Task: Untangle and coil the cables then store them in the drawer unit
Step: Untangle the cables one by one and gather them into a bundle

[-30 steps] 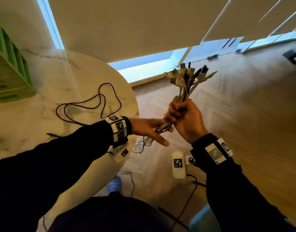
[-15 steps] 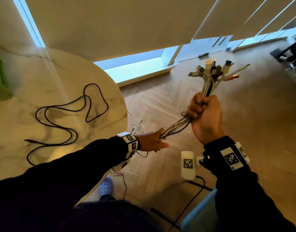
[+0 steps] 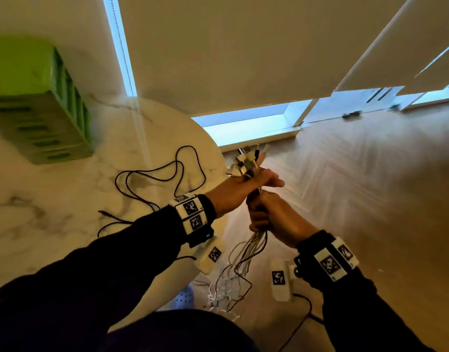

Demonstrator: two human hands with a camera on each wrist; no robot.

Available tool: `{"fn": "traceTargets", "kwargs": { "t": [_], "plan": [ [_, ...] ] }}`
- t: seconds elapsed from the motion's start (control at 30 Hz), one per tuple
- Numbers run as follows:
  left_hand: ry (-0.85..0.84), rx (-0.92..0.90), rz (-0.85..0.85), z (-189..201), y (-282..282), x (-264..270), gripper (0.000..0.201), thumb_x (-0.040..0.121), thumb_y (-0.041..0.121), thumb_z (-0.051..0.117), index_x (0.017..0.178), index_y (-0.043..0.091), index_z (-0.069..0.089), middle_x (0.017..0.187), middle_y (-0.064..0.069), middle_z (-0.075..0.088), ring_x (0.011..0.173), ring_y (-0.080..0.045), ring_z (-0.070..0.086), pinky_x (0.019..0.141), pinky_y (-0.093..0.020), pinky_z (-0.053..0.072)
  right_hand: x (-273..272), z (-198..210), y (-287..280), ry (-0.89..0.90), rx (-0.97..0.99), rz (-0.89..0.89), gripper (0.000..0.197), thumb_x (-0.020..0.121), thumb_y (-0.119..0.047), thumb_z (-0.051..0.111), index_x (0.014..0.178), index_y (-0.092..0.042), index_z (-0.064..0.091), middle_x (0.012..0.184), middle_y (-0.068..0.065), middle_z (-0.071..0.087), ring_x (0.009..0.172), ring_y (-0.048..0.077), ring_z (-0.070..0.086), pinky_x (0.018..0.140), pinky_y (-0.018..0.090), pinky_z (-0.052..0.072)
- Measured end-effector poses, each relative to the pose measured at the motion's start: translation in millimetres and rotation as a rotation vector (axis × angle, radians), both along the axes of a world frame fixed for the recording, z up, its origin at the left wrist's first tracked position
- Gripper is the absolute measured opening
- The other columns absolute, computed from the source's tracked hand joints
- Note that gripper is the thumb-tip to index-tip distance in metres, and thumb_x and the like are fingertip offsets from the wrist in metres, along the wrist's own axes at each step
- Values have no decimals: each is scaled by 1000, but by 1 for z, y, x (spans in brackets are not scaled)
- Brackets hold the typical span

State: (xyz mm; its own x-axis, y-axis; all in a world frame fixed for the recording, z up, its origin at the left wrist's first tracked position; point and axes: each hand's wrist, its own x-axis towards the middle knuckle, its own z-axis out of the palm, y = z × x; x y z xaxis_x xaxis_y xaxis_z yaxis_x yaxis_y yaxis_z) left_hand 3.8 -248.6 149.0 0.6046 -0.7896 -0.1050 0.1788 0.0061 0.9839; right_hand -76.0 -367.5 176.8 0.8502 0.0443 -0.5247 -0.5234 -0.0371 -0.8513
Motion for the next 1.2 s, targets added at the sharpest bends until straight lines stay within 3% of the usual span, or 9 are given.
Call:
{"fn": "traceTargets", "kwargs": {
  "t": [0.17,0.3,0.43,0.63,0.8,0.87,0.93,1.03,1.2],
  "plan": [
    [-28,-6,39,5,52,10,39,106,42,40,99,23,73,101,1,76,122,-21,63,121,-49,25,19,-23,28,-73,22,395,25,91,0,61,69,-12,59,71,11,63,70,24,63,75,34,54],
    [138,-88,49,30,109,24,39,104,33,45,71,20,61,65,-2,56,81,-30,69,98,-44,50,45,-60,57,71,-128,688,30,86,1,70,65,-14,54,92,18,72,101,33,70,90,36,55],
    [168,-76,183,43,165,32,38,106,20,41,73,20,60,59,2,36,58,-19,42,95,-49,45,78,-80,84,31,-472,890,24,91,-11,65,69,-11,59,71,4,70,85,30,74,82,33,57],
    [185,-231,707,41,228,41,24,108,23,40,111,12,61,65,4,25,58,-13,34,82,-36,47,94,-92,147,-338,-977,548,20,94,-38,51,102,-20,58,91,12,66,86,35,64,71,41,52],
    [136,-139,1026,13,257,22,14,106,33,48,100,26,59,60,8,28,53,-11,32,60,-32,43,56,-106,217,-261,-739,923,21,93,-34,56,75,-27,47,85,7,61,86,30,61,71,33,40],
    [160,-66,1035,-1,267,12,13,104,34,50,97,24,55,59,8,31,52,-11,32,57,-33,38,43,-117,229,-210,-645,1027,8,92,-35,63,88,-28,60,92,6,65,90,29,62,76,35,47],
    [228,-50,1057,-12,276,7,13,105,32,49,97,25,57,58,10,32,51,-10,30,56,-31,32,45,-126,230,-138,-624,1132,36,87,-41,74,113,-21,62,110,7,67,100,26,62,85,35,49],
    [273,-84,1133,-20,288,1,16,107,31,46,101,32,61,57,11,28,51,-8,26,55,-28,28,73,-123,219,-81,-671,1319,61,71,-45,87,114,-18,53,117,0,61,107,22,57,93,36,47],
    [303,-132,1199,-30,307,-4,21,108,29,44,111,36,64,62,9,24,54,-8,23,54,-26,28,137,-116,191,64,-493,1274,45,84,-7,76,125,-15,59,124,1,61,105,11,58,89,25,49]
  ]
}}
